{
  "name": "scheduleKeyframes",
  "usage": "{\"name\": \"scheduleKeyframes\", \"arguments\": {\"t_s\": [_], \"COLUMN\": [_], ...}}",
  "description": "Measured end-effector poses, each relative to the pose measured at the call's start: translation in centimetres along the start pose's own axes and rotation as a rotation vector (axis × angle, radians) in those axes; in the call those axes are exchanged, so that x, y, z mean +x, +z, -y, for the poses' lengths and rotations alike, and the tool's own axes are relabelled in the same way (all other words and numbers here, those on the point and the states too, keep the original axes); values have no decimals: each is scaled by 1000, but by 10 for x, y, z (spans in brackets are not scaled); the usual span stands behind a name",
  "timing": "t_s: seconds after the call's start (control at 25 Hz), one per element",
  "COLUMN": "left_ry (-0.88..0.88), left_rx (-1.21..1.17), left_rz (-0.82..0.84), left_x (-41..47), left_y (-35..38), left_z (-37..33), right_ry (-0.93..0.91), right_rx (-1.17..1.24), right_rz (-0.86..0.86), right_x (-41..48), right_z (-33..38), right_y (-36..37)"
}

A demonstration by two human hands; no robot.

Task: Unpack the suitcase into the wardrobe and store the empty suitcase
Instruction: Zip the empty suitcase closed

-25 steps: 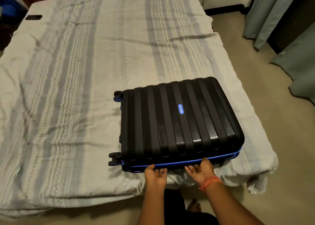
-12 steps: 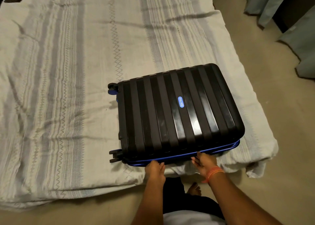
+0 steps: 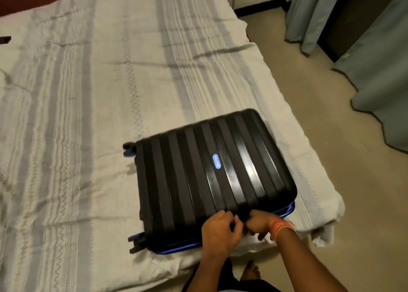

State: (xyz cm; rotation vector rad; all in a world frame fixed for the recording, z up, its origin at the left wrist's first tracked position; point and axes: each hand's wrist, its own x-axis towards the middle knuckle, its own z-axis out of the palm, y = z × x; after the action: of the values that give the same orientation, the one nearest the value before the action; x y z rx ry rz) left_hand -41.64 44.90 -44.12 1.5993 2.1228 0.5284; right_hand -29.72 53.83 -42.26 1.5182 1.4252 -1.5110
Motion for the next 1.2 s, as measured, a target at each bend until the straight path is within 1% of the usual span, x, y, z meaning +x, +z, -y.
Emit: {"name": "scheduleKeyframes", "arguments": {"t_s": [0.04,0.08,0.12,0.16,0.2,0.24,0.28,0.32,0.36,0.4,0.48,0.6,0.68,0.76,0.8,0.92,0.96,1.0,1.08,1.12,1.2], "left_ry": [64,67,53,20,14,24,69,121,169,182,191,146,87,38,27,-3,-17,-24,-52,-54,-33], "left_rx": [-15,-53,-89,-124,-123,-95,-36,33,102,149,197,234,266,297,312,332,317,313,334,349,352], "left_rz": [-57,-99,-146,-159,-166,-155,-150,-126,-89,-12,112,209,305,354,333,128,88,76,139,158,139], "left_x": [20,42,67,91,117,142,167,187,207,225,254,288,311,326,328,320,318,319,330,335,341], "left_y": [-5,-14,-19,-27,-30,-35,-36,-38,-37,-36,-33,-26,-20,-14,-13,-6,-2,3,12,16,20], "left_z": [-9,-17,-19,-19,-15,-11,-4,0,2,2,2,5,5,6,5,2,0,-2,-7,-8,-9], "right_ry": [-29,-71,-131,-191,-238,-261,-293,-332,-367,-385,-366,-284,-246,-219,-210,-192,-203,-219,-242,-245,-246], "right_rx": [25,81,138,173,189,204,229,236,207,140,42,-36,-70,-58,-46,-4,-1,-10,-78,-130,-193], "right_rz": [60,38,-89,-282,-513,-727,-889,-986,-1036,-1053,-1012,-920,-913,-915,-916,-964,-973,-967,-893,-838,-691], "right_x": [-10,-17,-19,-17,-12,-7,-2,1,9,16,34,51,58,66,70,86,95,104,127,140,160], "right_z": [6,9,12,14,16,20,25,33,41,49,62,75,76,75,74,79,83,86,96,100,107], "right_y": [-18,-36,-52,-67,-79,-88,-92,-91,-88,-84,-80,-85,-97,-116,-127,-164,-177,-190,-214,-225,-247]}}
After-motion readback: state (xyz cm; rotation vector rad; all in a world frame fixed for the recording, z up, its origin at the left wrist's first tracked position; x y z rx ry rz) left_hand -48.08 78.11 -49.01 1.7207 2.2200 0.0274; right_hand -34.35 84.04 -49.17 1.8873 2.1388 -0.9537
